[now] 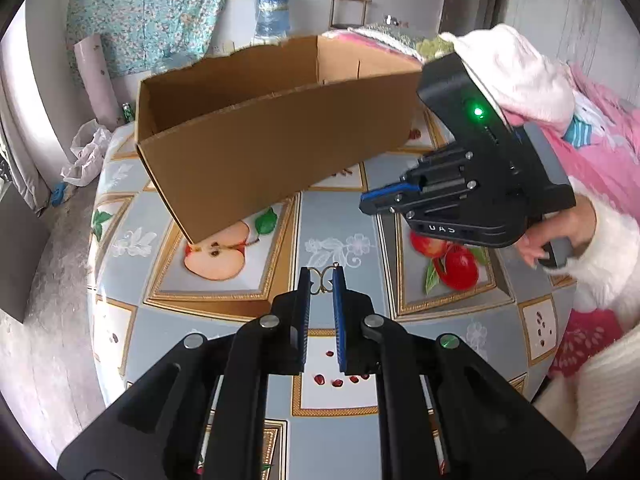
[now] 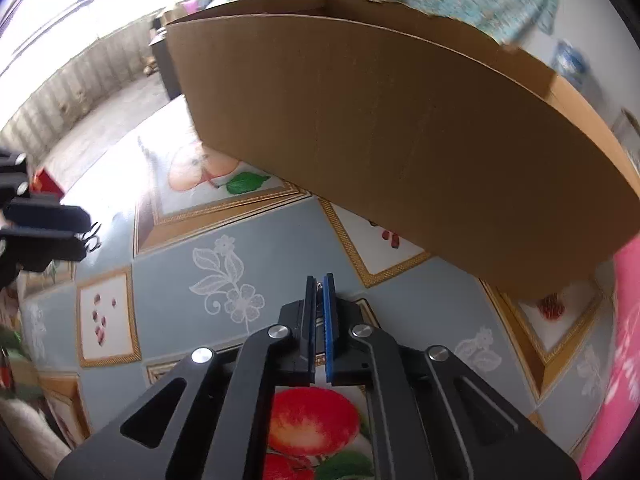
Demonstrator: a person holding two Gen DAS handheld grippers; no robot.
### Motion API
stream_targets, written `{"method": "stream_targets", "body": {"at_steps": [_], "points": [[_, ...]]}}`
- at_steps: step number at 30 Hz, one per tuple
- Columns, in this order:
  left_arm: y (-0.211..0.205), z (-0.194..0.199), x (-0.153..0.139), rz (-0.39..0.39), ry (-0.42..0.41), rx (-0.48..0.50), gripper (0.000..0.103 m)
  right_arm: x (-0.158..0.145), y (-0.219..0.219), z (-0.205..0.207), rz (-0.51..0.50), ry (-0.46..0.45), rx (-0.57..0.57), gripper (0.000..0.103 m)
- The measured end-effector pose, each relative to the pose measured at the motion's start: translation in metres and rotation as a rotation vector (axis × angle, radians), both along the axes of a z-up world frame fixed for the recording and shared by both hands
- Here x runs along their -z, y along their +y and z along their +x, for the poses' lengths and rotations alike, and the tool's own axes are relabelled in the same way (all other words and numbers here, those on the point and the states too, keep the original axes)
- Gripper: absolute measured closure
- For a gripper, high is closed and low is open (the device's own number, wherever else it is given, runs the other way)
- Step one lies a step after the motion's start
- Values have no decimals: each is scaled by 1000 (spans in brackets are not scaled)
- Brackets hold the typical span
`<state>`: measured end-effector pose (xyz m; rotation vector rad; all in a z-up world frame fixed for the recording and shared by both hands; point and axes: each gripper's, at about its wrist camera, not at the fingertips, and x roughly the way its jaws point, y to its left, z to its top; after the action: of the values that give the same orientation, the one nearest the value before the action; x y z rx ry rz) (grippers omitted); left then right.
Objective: Organize jewelry
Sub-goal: 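Carry the butterfly earring into the box and open the left gripper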
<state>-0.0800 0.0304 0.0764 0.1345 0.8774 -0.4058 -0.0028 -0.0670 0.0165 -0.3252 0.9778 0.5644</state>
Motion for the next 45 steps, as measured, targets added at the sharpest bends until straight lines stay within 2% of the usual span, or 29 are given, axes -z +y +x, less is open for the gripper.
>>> {"method": "stream_targets", "body": {"at_steps": [4, 6, 9, 12, 14, 15, 17, 19, 20, 23, 25, 29, 32, 35, 38, 40, 42, 45], "points": [[2, 7, -11, -12, -32, 5, 93, -38, -22, -3, 106, -41, 58, 100], [-1, 14, -19, -21, -54, 9, 93, -79, -33, -8, 176, -87, 60, 100], [-1, 33, -54, -91, -92, 44, 93, -140, -43, -3, 233, -200, 43, 100], [-5, 72, -92, -109, -144, 74, 93, -178, -43, 27, 199, -255, 23, 100], [-12, 112, -105, -103, -112, 84, 93, -183, -37, 63, 159, -219, 29, 100], [-18, 148, -104, -116, -43, 96, 93, -180, -36, 85, 157, -174, 47, 100], [-27, 194, -93, -112, 61, 95, 93, -162, -30, 132, 119, -67, 72, 100], [-35, 251, -66, -109, 220, 54, 93, -140, -25, 167, 82, 31, 102, 100], [-37, 273, -50, -99, 296, 20, 93, -123, -20, 191, 66, 108, 122, 100], [-38, 317, -20, -84, 422, -65, 93, -91, -13, 216, 14, 200, 165, 100], [-39, 335, -7, -81, 492, -100, 93, -72, -12, 238, 12, 296, 196, 100], [-37, 358, 21, -126, 636, -155, 93, -37, -22, 264, 71, 484, 290, 100], [-28, 366, 40, -140, 688, -214, 94, -31, -11, 263, 27, 490, 293, 100], [-18, 364, 62, -217, 763, -261, 95, -21, -8, 270, 29, 538, 308, 98], [-18, 363, 70, -275, 781, -260, 94, -19, -5, 271, -16, 504, 315, 97], [-15, 364, 70, -304, 788, -264, 93, -23, -6, 269, -38, 482, 314, 92], [-13, 360, 65, -319, 791, -252, 88, -42, -14, 262, -14, 437, 329, 84], [-18, 345, 44, -310, 745, -167, 73, -82, -25, 238, 36, 336, 291, 76]]}}
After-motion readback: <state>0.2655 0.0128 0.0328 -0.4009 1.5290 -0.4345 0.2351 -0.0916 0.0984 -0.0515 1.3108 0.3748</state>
